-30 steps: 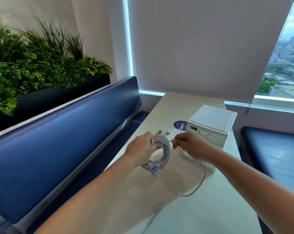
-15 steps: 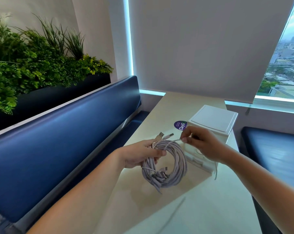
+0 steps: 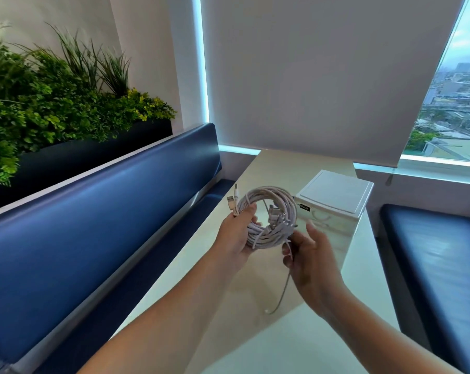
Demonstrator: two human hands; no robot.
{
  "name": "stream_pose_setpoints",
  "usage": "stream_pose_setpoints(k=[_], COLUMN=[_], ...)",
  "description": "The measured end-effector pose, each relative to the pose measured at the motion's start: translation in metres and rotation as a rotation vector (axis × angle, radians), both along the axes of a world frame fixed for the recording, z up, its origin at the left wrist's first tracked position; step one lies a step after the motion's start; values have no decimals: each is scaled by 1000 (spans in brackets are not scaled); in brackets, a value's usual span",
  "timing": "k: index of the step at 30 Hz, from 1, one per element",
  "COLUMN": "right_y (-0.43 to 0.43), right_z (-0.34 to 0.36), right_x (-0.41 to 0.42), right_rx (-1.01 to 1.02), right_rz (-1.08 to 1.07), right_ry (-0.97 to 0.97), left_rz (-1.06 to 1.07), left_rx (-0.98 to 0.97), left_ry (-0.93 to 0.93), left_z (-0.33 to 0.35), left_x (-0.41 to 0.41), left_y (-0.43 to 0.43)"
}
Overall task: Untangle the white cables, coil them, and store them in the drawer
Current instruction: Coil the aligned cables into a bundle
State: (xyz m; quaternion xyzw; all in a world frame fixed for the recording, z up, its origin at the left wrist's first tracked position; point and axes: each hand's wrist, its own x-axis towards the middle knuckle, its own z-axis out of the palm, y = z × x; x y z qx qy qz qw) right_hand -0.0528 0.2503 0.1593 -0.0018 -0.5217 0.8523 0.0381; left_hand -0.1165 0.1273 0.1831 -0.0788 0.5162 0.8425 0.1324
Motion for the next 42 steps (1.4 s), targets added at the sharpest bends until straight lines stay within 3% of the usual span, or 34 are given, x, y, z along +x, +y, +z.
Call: stream_pose_setpoints(k=[4,6,14,19,21,23,28,30,32,35,38,42], right_y=[-13,-12,15,28,29,32,30,29,30,32,28,22], right_z=[12,14,15,14,14,15,19,17,14,15,12,-1], right_x=[-1,-4,-19,-17,-18,-20,-23,-26,-24,-13,-12,-23], right_rx=[205,207,246,332,324,295,239,425,797,1205,1410,1541], right_rz=[-81,-109,-89,143,180,227,255,152,-100,-458,-422,-268], right_ry=[25,42,-133,-165,-170,-155,-143,-84,12,383,679,557], left_rz=[129,139,-175,-502,-544,-564,-411,-350,-302,-260,-255,-322], left_rx=[13,-17,-180,-736,-811,-725,-277,-232,-231,-256,-274,-293], left_ry=[-7,6,64,313,334,292,119,81,55,47,38,47], left_z=[0,-2,-2,20,23,21,14,14,13,9,3,3], left_x=[7,8,-5,-3,0,1,8,10,9,5,4,7], left_y=[17,18,-23,-44,-45,-45,-36,-32,-30,-29,-27,-24])
